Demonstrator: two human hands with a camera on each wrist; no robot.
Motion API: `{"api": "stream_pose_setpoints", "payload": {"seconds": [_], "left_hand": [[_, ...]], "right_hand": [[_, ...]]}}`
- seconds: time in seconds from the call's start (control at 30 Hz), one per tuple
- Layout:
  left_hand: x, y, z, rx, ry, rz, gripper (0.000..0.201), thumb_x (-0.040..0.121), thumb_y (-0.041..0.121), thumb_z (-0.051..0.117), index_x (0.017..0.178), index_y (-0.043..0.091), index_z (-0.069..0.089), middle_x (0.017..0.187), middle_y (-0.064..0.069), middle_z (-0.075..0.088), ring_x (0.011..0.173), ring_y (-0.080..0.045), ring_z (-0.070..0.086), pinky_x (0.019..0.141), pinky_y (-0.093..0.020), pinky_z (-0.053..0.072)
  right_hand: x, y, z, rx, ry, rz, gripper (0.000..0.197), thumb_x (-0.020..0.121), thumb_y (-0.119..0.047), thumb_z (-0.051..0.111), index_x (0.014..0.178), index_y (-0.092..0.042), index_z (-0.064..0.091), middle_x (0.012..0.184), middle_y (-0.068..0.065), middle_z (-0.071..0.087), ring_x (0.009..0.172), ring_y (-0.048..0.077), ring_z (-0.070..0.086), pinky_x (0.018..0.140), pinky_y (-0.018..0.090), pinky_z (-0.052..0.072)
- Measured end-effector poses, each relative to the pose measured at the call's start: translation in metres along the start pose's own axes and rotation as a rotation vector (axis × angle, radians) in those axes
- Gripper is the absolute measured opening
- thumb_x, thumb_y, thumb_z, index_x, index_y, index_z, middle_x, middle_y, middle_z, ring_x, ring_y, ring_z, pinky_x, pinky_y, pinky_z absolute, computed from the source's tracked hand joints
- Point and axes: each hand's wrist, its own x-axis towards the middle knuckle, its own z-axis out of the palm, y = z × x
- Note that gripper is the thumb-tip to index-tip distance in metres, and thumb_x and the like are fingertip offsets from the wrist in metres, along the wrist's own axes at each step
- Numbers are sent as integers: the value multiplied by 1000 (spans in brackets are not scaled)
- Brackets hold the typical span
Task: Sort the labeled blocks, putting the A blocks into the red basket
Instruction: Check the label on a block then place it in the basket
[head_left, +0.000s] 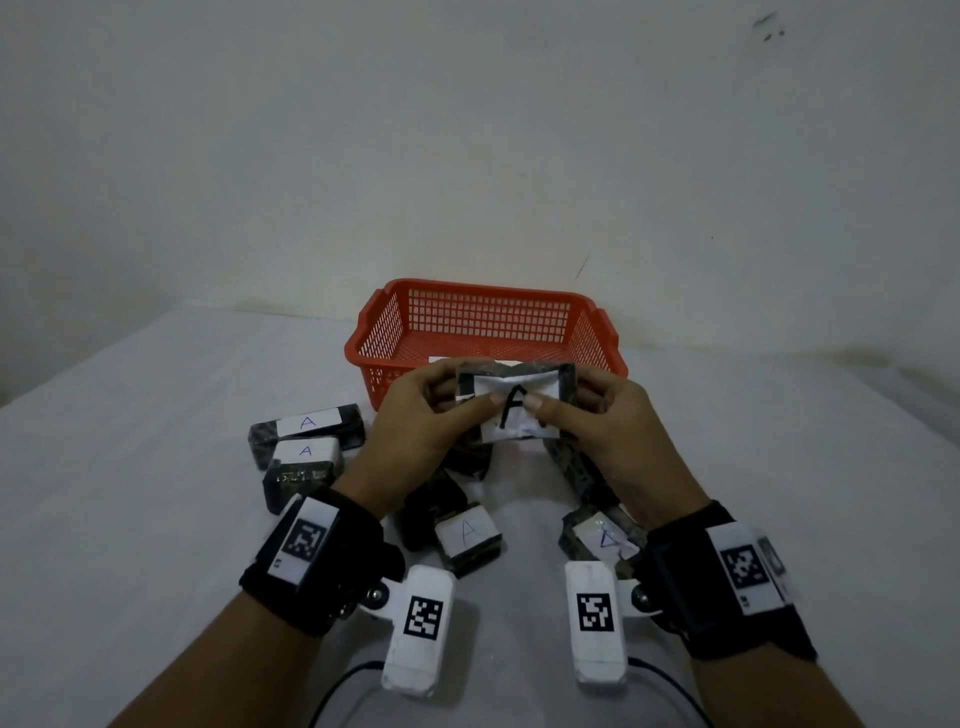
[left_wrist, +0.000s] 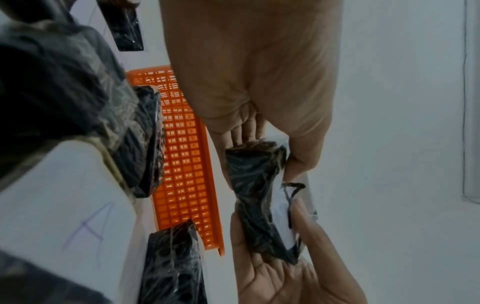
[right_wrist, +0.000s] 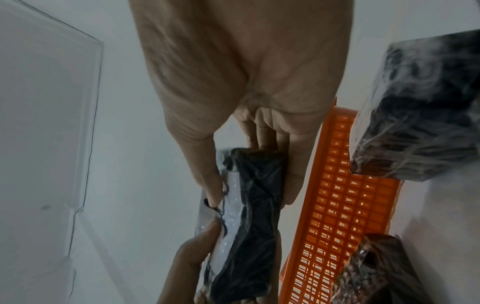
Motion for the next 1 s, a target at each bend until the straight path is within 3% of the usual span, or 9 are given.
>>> {"api": "stream_pose_setpoints", "payload": {"seconds": [0.23,0.33,0.43,0.53,0.6,0.67,0.8,0.87,1.0], "left_hand": [[2,0,-4,33,-11,30,36,90,1,71,123,14,66,114,5,77,106,-11,74,87,-26,61],[2,-3,-6,58,-20,62,44,86,-2,74,127,10,62,120,0,74,112,-13,72,92,-30,60],[2,-3,-7,75,-65,80,51,83,-6,75,126,16,60,125,1,71,116,-12,70,94,-26,58],[2,-6,-7,151,-89,95,55,82,2,79,128,24,57,129,6,68,120,-8,66,96,-23,56],[1,-5,-7,160,-140,25,59,80,20,83,132,30,56,127,11,67,116,-2,66,89,-18,57],[0,-4,-4,88,-205,-71,55,83,39,75,134,30,57,124,9,70,112,-4,69,83,-19,58],[2,-5,-2,90,-94,-79,23,97,22,64,118,16,70,109,0,77,100,-12,75,80,-19,59],[3,-8,-4,112,-77,-34,25,95,15,66,119,11,70,110,-5,77,100,-14,75,83,-21,59],[2,-6,-3,81,-99,-42,39,88,27,69,125,12,68,115,-5,75,106,-16,73,88,-25,59]], "right_hand": [[-1,1,-2,-72,-22,-36,42,84,-12,84,125,-11,72,116,1,80,110,16,76,102,40,59],[0,2,0,-63,-75,-6,55,78,-29,85,129,-18,69,122,-1,77,115,14,73,102,37,58],[1,0,3,94,-70,89,49,81,-40,76,122,-14,72,117,4,78,112,20,74,98,39,61],[4,4,1,98,-20,109,34,89,-27,77,117,-10,75,112,8,80,109,24,76,99,43,61],[5,7,-1,63,6,75,27,91,-17,78,116,-10,76,112,8,80,107,25,77,99,44,60],[5,7,-3,15,32,37,30,88,-16,80,118,-12,76,113,6,80,108,23,76,98,42,60],[8,10,-2,8,24,47,39,85,-16,83,122,-11,73,116,8,78,109,22,76,96,39,62],[8,11,0,22,31,42,35,86,-16,81,119,-10,74,115,10,78,108,24,76,94,37,62],[6,7,-1,21,66,1,32,86,-11,81,117,-8,75,113,9,78,105,23,77,87,29,63]]}}
